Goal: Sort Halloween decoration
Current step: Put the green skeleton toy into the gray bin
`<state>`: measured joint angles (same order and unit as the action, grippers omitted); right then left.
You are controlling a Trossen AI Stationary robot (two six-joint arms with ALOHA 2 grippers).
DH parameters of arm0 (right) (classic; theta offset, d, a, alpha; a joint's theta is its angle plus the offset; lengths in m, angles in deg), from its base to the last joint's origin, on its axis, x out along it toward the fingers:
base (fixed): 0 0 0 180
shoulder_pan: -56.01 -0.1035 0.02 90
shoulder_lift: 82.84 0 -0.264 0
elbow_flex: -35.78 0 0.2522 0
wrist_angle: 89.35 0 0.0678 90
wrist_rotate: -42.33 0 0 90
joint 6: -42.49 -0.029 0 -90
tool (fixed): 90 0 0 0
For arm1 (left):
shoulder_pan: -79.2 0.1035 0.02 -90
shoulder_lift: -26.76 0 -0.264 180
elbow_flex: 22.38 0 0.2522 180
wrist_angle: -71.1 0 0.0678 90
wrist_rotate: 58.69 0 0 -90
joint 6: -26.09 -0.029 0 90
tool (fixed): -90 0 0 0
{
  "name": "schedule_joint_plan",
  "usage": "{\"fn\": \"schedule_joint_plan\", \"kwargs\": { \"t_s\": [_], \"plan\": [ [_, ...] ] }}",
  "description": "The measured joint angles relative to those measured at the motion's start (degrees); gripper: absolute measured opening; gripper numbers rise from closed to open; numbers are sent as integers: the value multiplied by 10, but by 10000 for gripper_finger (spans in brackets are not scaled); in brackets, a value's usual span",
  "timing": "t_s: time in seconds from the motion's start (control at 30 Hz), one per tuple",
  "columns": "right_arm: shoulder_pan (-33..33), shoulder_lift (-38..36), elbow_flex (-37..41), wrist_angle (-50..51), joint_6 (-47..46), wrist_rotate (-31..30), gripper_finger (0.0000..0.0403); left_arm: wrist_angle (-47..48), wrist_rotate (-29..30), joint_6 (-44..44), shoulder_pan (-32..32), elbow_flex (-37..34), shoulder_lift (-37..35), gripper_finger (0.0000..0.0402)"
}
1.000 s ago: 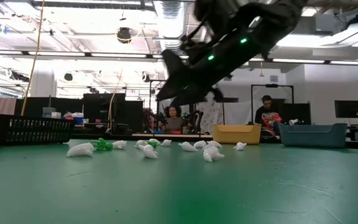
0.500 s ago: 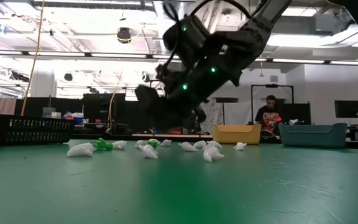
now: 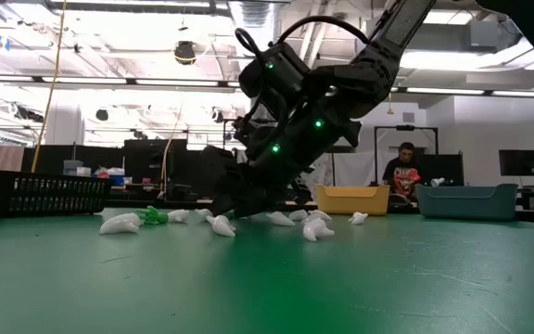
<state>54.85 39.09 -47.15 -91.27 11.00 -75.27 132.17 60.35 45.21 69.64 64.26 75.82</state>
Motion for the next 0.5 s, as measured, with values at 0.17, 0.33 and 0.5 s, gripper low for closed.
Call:
{"fn": "schedule_joint_plan", "kwargs": {
  "t_s": [0.17,0.33,0.5],
  "plan": [
    [2,0,0,19,0,-1,171,0,1,0,0,0,0,199],
    [1,1,0,32,0,-3,104,1,1,-2,0,0,0,199],
    [-3,0,1,35,-1,1,46,1,1,-9,0,0,0,199]
  ]
}}
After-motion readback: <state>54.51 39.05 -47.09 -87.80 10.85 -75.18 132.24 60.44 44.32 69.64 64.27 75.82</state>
